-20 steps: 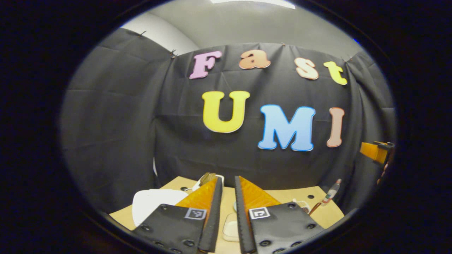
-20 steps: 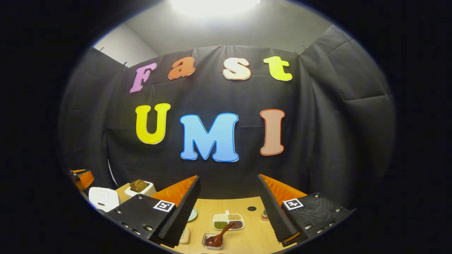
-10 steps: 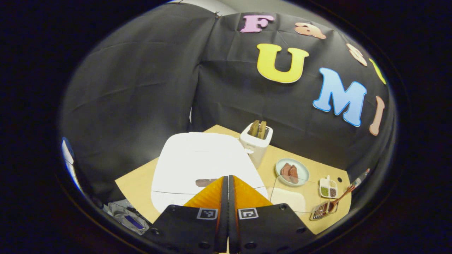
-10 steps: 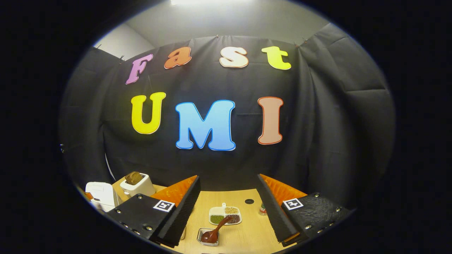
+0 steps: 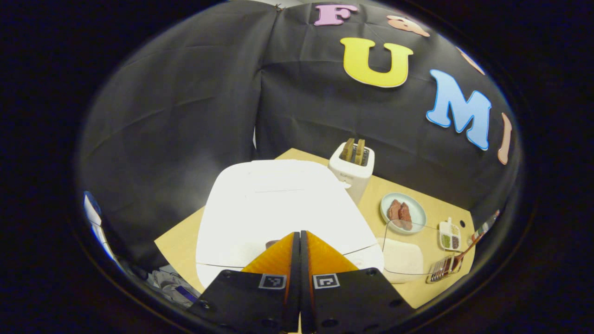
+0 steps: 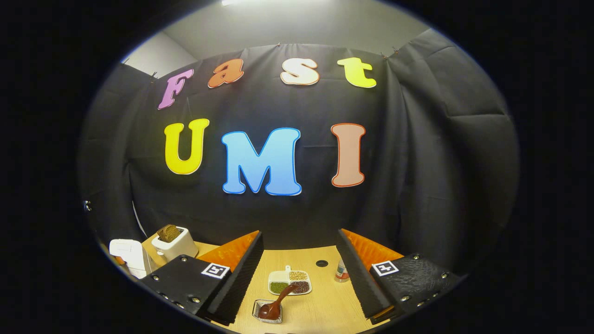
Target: Close the left gripper, press the button to open the rice cooker; take a wooden spoon from the chopstick holder with the right hand, scoop a spoonful of rice and pour it into the rice cooker, then put the wooden spoon back into the chopstick holder.
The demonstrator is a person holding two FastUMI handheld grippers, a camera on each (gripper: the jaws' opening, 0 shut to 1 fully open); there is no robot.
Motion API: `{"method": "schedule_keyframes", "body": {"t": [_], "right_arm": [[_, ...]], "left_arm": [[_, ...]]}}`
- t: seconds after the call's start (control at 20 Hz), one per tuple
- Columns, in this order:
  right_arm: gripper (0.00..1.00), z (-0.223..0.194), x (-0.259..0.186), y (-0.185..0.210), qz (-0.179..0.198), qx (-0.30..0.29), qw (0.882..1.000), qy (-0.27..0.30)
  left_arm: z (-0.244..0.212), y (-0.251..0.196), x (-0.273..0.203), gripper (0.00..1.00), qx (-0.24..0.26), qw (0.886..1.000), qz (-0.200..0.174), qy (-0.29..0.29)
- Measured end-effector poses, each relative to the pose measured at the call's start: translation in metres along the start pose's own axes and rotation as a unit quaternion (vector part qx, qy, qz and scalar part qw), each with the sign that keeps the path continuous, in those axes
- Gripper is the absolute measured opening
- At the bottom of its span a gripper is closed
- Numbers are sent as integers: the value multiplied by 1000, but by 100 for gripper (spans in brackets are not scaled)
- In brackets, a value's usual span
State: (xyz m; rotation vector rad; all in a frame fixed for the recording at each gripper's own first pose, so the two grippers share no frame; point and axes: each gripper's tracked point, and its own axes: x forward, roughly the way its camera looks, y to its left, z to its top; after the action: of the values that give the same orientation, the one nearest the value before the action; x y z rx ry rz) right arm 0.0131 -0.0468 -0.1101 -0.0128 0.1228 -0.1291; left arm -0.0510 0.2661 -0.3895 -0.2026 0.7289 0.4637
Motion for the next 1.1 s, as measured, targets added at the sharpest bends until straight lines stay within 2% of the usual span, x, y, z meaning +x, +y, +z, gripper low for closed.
{"method": "schedule_keyframes", "body": {"t": [0.05, 0.1, 0.25, 0.3, 0.4, 0.45, 0.5, 0.6, 0.65, 0.75, 0.85, 0.9, 1.0, 1.1], "right_arm": [[96, -1, 1, -3, -3, 0, 1000, 2], [96, -2, 2, -5, -6, 2, 1000, 4], [96, -4, 6, -10, -11, 11, 1000, 6], [96, -5, 6, -10, -11, 14, 1000, 7], [96, -2, 8, -10, -10, 13, 1000, 2], [96, -2, 9, -9, -7, 11, 1000, 0], [96, -3, 11, -8, -4, 9, 1000, 0], [96, -6, 15, -5, 2, 11, 1000, 2], [96, -8, 18, -5, 6, 13, 1000, 2], [96, -15, 24, 2, 22, 11, 1000, 1], [96, -26, 32, 10, 51, 5, 999, 4], [92, -32, 36, 12, 64, 3, 998, 6], [92, -50, 46, 13, 79, 5, 997, 18], [96, -75, 55, 15, 90, 10, 995, 38]], "left_arm": [[5, 0, 3, 7, 1, 1000, 0, -8], [4, 0, 1, 12, 0, 1000, 2, -9], [1, 0, -2, 7, 10, 1000, 5, -1], [8, 0, -5, 12, 8, 1000, 7, -9], [45, -3, -18, 7, 8, 997, 13, -70], [67, -9, -31, 14, 11, 994, 5, -108], [90, -12, -47, 27, 16, 989, 2, -145], [125, -19, -75, 62, 25, 982, -9, -189], [138, -22, -88, 85, 23, 979, -13, -203], [159, -30, -105, 92, 12, 973, -26, -228], [175, -39, -122, 91, -1, 969, -40, -244], [177, -41, -128, 90, -1, 967, -42, -250], [184, -46, -140, 90, 10, 963, -46, -265], [190, -63, -157, 90, 21, 957, -67, -283]]}}
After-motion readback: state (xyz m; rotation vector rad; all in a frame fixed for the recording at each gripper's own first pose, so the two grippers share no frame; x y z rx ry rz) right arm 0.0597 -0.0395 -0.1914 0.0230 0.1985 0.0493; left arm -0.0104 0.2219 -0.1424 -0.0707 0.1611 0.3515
